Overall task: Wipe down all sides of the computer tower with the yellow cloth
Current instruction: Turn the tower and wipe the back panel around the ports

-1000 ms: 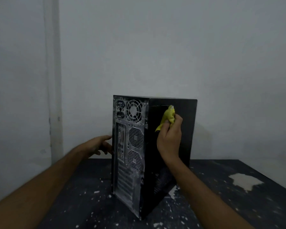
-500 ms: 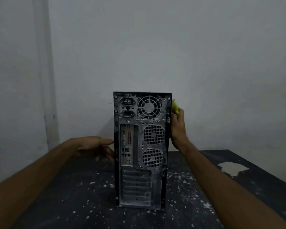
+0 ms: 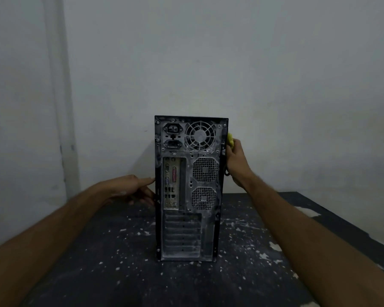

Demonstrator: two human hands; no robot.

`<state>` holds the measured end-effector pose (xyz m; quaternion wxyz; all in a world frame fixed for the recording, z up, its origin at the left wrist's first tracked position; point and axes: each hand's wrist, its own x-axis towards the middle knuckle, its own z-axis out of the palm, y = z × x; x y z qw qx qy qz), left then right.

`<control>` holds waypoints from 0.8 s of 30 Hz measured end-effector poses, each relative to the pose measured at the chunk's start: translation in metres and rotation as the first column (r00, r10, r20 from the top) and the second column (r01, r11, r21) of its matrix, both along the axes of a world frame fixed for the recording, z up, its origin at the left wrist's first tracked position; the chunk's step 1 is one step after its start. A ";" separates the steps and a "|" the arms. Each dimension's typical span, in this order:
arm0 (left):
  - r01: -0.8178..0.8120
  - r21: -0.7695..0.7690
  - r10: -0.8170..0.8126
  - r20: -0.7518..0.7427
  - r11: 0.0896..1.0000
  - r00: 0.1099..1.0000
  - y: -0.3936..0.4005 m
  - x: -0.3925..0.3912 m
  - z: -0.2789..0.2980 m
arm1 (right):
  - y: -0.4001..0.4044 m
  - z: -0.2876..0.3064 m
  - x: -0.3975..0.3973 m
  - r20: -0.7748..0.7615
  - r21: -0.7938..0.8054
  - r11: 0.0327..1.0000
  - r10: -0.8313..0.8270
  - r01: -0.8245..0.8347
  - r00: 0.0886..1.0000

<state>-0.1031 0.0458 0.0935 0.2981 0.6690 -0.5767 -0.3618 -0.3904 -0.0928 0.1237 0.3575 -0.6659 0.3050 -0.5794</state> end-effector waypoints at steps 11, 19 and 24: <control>-0.092 -0.086 0.094 0.012 0.992 0.996 -0.003 -0.017 -0.006 | 0.010 -0.011 0.006 0.255 0.117 0.990 -0.104 0.076 0.961; -0.087 -0.069 0.090 0.031 0.994 0.995 0.000 -0.016 -0.002 | 0.014 -0.009 -0.008 0.203 0.092 0.994 -0.071 0.054 0.977; -0.312 -0.587 0.313 -0.103 0.747 0.944 -0.004 -0.016 0.006 | 0.009 -0.008 -0.032 0.344 0.082 0.996 0.003 -0.033 0.939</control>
